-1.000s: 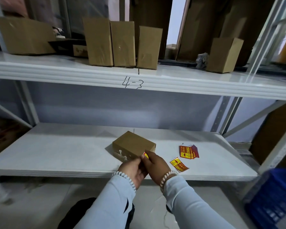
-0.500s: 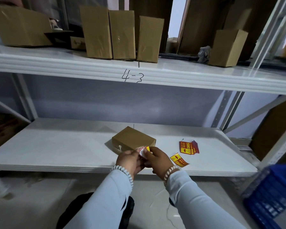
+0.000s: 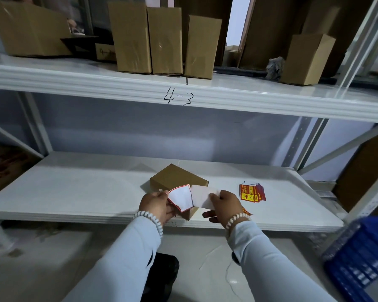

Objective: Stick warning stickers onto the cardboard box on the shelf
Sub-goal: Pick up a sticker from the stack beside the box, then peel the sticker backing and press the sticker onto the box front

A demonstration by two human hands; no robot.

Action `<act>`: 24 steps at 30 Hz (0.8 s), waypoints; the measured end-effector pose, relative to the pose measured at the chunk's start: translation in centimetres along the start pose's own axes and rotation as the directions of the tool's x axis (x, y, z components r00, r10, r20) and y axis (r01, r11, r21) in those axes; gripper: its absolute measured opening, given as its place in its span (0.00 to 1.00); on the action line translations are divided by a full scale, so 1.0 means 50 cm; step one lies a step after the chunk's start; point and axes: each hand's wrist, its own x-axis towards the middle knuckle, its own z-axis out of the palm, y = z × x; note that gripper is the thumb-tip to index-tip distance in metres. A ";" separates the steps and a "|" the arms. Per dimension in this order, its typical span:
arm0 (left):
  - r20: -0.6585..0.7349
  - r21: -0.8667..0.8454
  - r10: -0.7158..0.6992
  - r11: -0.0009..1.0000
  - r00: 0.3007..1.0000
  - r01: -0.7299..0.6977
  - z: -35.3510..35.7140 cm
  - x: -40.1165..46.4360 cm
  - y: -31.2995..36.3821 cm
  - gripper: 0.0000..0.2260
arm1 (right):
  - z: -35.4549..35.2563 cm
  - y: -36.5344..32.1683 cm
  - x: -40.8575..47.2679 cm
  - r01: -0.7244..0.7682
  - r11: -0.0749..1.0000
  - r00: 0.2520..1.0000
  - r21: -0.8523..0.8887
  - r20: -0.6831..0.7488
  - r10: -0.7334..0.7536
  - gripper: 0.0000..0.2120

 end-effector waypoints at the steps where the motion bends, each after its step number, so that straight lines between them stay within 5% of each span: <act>1: -0.011 0.009 0.002 1.000 1.000 -0.002 -0.007 0.004 0.002 0.06 | -0.005 0.001 0.003 -0.010 1.000 1.000 0.012 -0.009 0.010 0.09; 13: -0.100 0.140 -0.009 0.990 0.995 0.023 -0.055 0.058 0.011 0.06 | -0.035 0.025 0.041 -0.069 0.990 0.993 0.122 -0.089 0.080 0.10; 17: -0.133 0.308 0.039 0.951 0.990 0.004 -0.083 0.088 0.010 0.08 | -0.040 0.031 0.052 -0.093 0.988 0.990 0.121 -0.093 0.105 0.08; 24: 0.026 0.816 0.175 0.565 0.984 -0.122 -0.125 0.124 -0.010 0.09 | -0.023 0.041 0.074 -0.084 0.994 0.996 0.063 -0.036 0.087 0.06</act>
